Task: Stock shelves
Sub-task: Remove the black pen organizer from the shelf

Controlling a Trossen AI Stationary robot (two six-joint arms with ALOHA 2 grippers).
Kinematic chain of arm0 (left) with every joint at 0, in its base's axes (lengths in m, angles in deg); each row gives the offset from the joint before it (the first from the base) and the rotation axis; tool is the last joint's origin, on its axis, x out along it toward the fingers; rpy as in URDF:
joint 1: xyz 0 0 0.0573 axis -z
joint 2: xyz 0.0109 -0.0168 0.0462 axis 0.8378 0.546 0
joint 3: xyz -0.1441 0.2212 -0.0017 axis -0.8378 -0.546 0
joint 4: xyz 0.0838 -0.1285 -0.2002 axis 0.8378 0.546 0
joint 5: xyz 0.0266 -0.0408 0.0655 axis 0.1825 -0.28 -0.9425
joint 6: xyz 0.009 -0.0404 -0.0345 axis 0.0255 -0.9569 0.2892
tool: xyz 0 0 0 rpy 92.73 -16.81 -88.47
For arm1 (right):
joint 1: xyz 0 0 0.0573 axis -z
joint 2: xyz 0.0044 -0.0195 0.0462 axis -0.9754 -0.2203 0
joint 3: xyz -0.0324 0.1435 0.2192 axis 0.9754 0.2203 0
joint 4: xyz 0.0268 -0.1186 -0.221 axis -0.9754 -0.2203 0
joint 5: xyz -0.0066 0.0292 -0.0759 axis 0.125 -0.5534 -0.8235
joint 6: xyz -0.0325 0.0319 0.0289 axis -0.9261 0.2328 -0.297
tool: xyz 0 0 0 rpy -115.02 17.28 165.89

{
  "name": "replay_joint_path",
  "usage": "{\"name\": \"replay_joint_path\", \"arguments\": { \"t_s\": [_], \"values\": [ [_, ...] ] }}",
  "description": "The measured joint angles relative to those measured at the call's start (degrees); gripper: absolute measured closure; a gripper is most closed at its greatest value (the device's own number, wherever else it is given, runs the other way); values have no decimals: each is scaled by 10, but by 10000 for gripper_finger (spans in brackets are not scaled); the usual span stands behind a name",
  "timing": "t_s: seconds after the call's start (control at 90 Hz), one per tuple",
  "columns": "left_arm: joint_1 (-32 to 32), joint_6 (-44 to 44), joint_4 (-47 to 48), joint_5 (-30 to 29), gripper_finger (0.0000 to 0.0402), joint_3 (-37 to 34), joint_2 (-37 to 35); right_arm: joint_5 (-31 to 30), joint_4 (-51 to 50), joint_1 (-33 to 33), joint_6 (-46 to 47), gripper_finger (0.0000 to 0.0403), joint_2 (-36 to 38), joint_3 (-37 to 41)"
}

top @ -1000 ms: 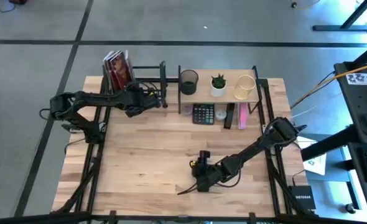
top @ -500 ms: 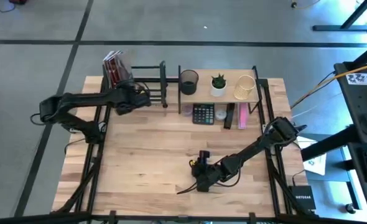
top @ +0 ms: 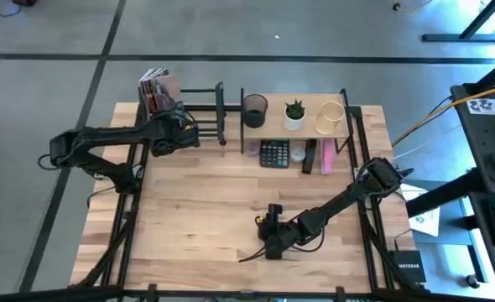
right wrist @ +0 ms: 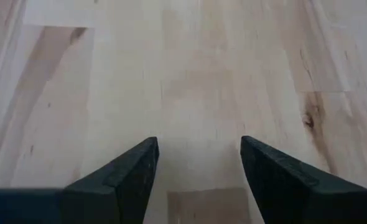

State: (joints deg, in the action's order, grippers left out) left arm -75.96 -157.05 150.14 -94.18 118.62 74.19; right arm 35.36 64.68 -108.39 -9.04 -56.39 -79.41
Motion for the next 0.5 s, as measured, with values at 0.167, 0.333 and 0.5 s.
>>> {"name": "replay_joint_path", "arguments": {
  "t_s": [0.167,0.333,0.5],
  "values": [
    [11,38,3,-10,244,0,-41,0,0,0,0,185,0,0],
    [23,77,3,-15,244,11,-91,-1,0,0,1,185,0,0],
    [59,119,3,-35,245,41,-133,-34,-1,-2,-9,185,0,0]
  ]
}}
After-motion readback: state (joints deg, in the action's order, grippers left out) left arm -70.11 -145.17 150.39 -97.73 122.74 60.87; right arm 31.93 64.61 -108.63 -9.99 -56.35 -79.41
